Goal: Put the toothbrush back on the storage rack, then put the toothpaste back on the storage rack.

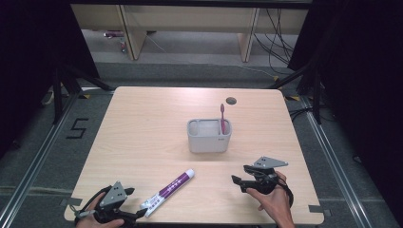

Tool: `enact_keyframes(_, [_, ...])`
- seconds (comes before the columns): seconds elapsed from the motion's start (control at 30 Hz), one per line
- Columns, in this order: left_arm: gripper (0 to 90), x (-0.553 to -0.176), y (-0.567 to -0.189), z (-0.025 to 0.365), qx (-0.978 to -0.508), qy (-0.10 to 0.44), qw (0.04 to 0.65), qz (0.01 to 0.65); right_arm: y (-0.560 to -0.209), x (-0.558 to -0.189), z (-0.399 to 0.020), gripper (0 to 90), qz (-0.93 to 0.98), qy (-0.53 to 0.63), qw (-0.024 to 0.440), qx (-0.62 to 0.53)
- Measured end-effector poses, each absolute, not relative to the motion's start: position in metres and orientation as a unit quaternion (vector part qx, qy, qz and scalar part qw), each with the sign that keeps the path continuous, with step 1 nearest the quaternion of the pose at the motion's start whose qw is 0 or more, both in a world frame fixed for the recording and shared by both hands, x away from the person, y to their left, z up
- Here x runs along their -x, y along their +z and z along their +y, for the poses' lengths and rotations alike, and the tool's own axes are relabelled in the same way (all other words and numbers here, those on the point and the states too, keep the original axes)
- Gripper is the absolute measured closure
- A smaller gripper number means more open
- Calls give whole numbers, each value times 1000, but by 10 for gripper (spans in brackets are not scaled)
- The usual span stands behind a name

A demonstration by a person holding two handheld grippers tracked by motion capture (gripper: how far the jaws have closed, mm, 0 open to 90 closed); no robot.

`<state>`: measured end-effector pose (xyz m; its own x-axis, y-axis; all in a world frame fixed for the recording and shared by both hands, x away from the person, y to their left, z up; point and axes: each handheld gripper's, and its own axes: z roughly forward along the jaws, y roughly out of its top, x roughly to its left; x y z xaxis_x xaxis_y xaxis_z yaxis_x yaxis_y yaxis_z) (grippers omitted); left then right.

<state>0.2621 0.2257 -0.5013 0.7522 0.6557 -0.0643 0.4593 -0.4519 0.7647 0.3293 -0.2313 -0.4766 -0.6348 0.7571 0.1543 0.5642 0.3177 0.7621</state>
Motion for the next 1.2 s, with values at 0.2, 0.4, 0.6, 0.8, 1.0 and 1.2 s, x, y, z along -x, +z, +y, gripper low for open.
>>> enact_keyframes(0.2, [156,-263,-501,226,-854,127,391,319,-481,-319,-237,331,800,402,116,-430])
enact_keyframes(0.4, [156,-265,-501,221,-849,118,400,324,-483,-312,-244,324,802,405,123,-422])
enact_keyframes(0.6, [163,-270,-497,208,-852,114,404,313,-486,-307,-248,323,804,406,117,-419])
enact_keyframes(0.8, [210,-274,-494,197,-854,111,410,301,-487,-304,-247,324,804,398,120,-425])
enact_keyframes(1.0, [515,-275,-488,191,-854,123,424,276,-488,-304,-248,326,810,398,123,-413])
enact_keyframes(1.2, [875,-272,-492,179,-861,119,427,250,-489,-304,-248,331,810,404,113,-410])
